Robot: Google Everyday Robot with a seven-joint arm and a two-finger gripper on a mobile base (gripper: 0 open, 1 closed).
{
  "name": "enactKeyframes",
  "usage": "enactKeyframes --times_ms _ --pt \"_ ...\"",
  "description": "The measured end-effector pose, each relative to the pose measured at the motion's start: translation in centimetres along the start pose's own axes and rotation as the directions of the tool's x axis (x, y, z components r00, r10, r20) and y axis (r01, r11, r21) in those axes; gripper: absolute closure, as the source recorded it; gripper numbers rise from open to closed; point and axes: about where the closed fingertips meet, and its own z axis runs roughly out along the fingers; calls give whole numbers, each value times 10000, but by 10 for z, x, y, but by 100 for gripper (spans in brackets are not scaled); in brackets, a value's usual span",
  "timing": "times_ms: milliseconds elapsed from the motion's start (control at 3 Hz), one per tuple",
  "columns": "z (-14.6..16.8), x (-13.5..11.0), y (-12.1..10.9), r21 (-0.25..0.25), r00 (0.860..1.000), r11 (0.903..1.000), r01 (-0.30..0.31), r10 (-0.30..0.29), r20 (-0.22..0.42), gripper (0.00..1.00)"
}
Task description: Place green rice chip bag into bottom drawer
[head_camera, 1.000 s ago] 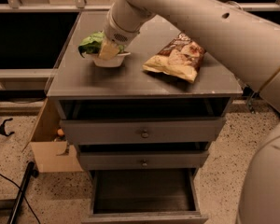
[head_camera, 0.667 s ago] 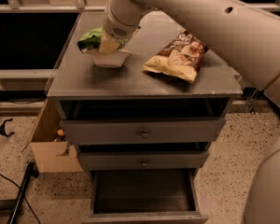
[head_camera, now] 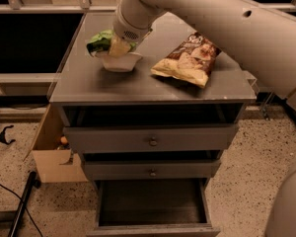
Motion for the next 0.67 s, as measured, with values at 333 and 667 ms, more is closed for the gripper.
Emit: enactKeyframes --times_ms 333,667 --pt "10 16 0 257 9999 9996 95 -94 -67 100" --pt "23 35 2 536 9998 9983 216 -215 -26 100"
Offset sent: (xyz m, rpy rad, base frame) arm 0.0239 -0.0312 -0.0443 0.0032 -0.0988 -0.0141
